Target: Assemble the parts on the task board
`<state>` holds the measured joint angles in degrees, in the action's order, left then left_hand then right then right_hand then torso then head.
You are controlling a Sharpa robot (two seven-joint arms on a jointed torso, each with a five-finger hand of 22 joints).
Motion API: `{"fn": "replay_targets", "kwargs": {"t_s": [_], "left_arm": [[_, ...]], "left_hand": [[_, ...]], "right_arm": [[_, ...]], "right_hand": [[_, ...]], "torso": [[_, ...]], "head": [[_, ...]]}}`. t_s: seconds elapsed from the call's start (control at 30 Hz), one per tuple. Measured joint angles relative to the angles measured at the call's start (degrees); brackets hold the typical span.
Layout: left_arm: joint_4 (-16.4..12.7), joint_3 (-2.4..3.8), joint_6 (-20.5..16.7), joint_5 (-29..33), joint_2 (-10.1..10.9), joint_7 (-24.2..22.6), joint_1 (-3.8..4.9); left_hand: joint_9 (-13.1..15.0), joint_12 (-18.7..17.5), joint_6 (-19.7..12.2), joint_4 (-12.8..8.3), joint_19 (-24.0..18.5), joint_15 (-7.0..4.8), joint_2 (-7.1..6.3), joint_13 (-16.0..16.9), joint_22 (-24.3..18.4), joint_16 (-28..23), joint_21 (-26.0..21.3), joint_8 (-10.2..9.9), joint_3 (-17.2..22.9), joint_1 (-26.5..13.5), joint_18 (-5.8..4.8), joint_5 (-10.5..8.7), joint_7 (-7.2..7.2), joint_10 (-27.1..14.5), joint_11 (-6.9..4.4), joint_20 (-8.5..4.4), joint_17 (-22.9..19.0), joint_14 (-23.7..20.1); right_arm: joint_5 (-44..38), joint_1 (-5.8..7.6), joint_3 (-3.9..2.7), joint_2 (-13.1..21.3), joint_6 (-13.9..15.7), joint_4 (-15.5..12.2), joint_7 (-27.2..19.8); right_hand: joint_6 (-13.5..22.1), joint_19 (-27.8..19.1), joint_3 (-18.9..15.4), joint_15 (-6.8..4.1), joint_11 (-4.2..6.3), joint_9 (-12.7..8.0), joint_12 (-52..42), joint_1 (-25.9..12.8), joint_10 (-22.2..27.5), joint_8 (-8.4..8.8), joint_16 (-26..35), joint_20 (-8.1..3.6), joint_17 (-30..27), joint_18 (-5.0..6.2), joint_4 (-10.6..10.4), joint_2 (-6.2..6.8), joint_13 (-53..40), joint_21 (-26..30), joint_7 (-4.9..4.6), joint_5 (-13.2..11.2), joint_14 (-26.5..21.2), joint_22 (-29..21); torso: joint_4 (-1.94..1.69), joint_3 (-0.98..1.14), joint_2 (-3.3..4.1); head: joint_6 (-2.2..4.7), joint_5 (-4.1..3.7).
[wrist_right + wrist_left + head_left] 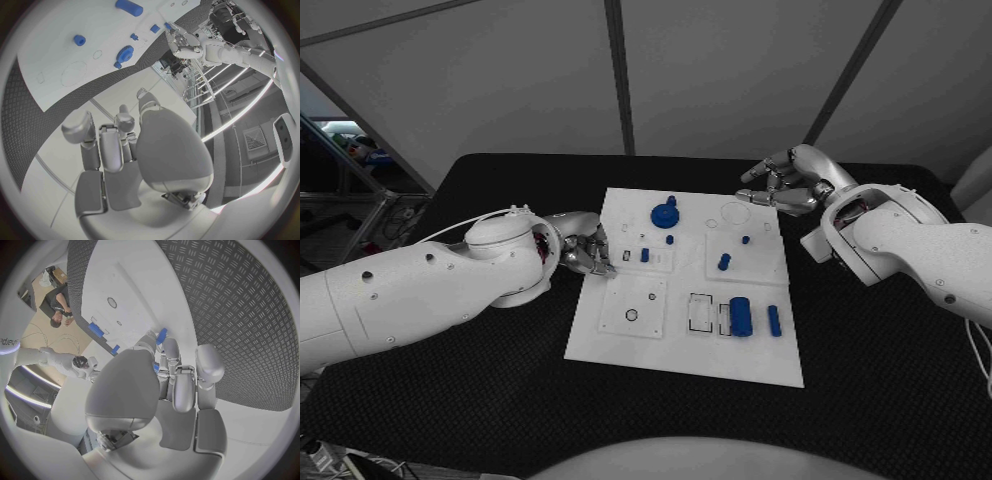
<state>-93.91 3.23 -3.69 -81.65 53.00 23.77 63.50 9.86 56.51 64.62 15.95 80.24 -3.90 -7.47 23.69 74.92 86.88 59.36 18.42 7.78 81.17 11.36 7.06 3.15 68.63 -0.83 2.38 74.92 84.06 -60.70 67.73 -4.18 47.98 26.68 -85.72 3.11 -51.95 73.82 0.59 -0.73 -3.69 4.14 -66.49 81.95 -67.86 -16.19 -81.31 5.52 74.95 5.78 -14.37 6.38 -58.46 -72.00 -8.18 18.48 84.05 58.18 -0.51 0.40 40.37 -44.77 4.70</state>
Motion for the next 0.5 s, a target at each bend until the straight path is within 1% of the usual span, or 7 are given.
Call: {"fn": "replay_targets", "kwargs": {"t_s": [0.1,0.17,0.23,0.33,0.47,0.5], "left_arm": [[0.09,0.04,-0.01,0.50,0.02,-0.05,0.03],[0.15,0.05,-0.02,0.90,0.04,-0.10,0.04],[0.21,0.05,-0.05,1.42,0.05,-0.18,0.04],[0.29,0.05,-0.19,2.29,0.08,-0.35,0.04],[0.47,0.06,-0.59,4.07,0.23,-0.50,0.04],[0.51,0.06,-0.73,4.64,0.29,-0.55,0.04]], "left_hand": [[0.00,0.00,0.59,-0.45,0.33,-0.31,1.17,0.13,0.00,0.00,0.05,-0.21,1.76,1.18,0.00,-0.06,-0.43,0.22,-0.22,-0.33,0.00,-0.11],[0.00,0.00,1.04,-0.90,0.33,-0.66,1.77,0.26,0.00,0.00,0.29,-0.15,3.42,1.78,-0.01,-0.35,-0.64,0.51,-0.51,-0.33,0.00,-0.04],[0.05,-0.22,1.22,-1.31,0.53,-0.72,2.14,0.55,0.00,0.00,0.30,0.11,4.97,2.16,0.00,-0.65,-0.82,0.71,-0.71,-0.53,0.00,-0.10],[0.05,-0.22,1.31,-1.50,0.73,-0.84,1.99,1.25,0.00,0.00,0.67,0.27,6.87,2.63,0.01,-0.90,-0.90,0.72,-0.72,-0.73,0.00,0.02],[0.05,-0.22,1.31,-0.72,0.73,-0.92,1.99,2.18,0.00,0.00,0.96,0.27,8.15,2.63,0.00,-1.12,-0.91,1.13,-0.50,-0.73,0.00,0.09],[0.05,-0.22,1.31,-0.69,0.76,-0.96,1.74,2.39,0.00,0.00,0.96,0.27,8.64,2.88,0.00,-1.18,-0.91,1.13,-0.50,-0.76,0.00,0.05]], "right_arm": [[0.00,0.00,0.00,-0.01,0.00,0.03,0.02],[0.00,0.00,0.00,-0.02,-0.01,0.04,0.03],[-0.01,0.00,0.00,-0.04,-0.01,0.05,0.04],[-0.01,0.00,0.00,-0.05,-0.01,0.07,0.05],[-0.02,0.00,0.00,-0.06,-0.01,0.10,0.06],[-0.02,0.00,0.00,-0.06,-0.01,0.10,0.06]], "right_hand": [[0.00,0.00,0.00,0.00,0.00,0.00,0.00,0.00,0.00,0.00,0.00,0.00,0.00,0.00,0.00,0.00,0.00,0.00,0.00,0.00,0.00,0.00],[0.00,0.00,0.00,0.00,0.00,0.00,0.00,0.00,0.00,0.00,0.00,0.00,0.00,0.00,0.00,0.00,0.00,0.00,0.00,0.00,0.00,0.00],[0.00,0.00,0.00,0.00,0.00,0.00,0.00,0.00,0.00,0.00,0.00,0.00,-0.01,0.00,0.00,0.00,0.00,0.00,0.00,0.00,0.00,0.00],[0.00,0.00,0.00,0.00,0.00,0.00,0.00,0.00,0.00,0.00,0.00,0.00,-0.01,0.00,0.00,0.00,0.00,0.00,0.00,0.00,0.00,0.00],[0.00,0.00,0.00,0.00,0.00,0.00,0.00,0.00,0.00,0.00,0.00,0.00,-0.01,0.00,0.00,0.00,0.00,0.00,0.00,0.00,0.00,0.00],[0.00,0.00,0.00,0.00,0.00,0.00,0.00,0.00,0.00,0.00,0.00,0.00,-0.01,0.01,0.00,0.00,0.00,0.00,0.00,0.00,0.00,0.00]], "torso": [[-0.01,0.00,0.00],[-0.01,-0.01,0.00],[-0.01,0.00,0.00],[-0.02,0.00,0.00],[-0.02,0.00,0.01],[-0.02,0.00,0.00]], "head": [[-0.05,0.00],[-0.09,0.00],[-0.10,0.00],[-0.15,0.00],[-0.18,0.00],[-0.18,0.00]]}}
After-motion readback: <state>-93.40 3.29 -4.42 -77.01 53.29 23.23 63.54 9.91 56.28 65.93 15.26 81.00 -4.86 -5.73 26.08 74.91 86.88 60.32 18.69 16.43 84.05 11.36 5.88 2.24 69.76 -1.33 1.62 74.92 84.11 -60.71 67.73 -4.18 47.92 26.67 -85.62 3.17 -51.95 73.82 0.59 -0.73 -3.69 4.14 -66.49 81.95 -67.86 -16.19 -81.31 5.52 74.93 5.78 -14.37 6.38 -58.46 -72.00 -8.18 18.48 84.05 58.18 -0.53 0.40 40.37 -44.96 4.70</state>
